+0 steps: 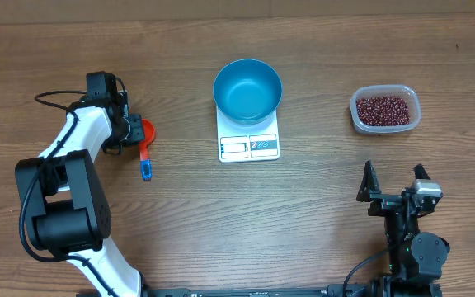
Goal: Scoop item into bowl and weigh 150g on scale
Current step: 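Lift the red scoop with the left gripper and carry it rightward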
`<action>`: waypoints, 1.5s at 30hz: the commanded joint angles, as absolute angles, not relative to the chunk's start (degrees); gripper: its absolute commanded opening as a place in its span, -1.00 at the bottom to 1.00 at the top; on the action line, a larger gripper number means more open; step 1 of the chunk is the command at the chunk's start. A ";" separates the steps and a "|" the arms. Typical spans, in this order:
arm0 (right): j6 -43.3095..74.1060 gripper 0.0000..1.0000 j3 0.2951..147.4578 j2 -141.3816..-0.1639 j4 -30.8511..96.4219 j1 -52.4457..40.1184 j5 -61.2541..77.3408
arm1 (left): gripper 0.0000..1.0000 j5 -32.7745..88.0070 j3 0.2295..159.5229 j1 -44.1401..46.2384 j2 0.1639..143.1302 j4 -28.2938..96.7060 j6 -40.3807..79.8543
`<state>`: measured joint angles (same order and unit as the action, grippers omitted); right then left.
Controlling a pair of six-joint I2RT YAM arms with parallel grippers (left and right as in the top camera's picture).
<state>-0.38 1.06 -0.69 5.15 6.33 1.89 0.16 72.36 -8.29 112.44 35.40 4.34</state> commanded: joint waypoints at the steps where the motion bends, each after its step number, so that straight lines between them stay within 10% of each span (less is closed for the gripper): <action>1: -0.19 1.00 0.45 -0.14 4.82 6.11 1.13 | -0.76 -0.60 72.14 -8.23 113.14 35.07 4.21; 26: -0.19 1.00 0.45 -0.14 4.82 6.11 1.13 | -0.92 -0.38 73.60 -8.23 110.06 38.87 4.32; 45: -0.19 1.00 0.45 -0.14 4.82 6.11 1.13 | -0.92 10.76 73.67 -8.23 79.46 53.41 12.82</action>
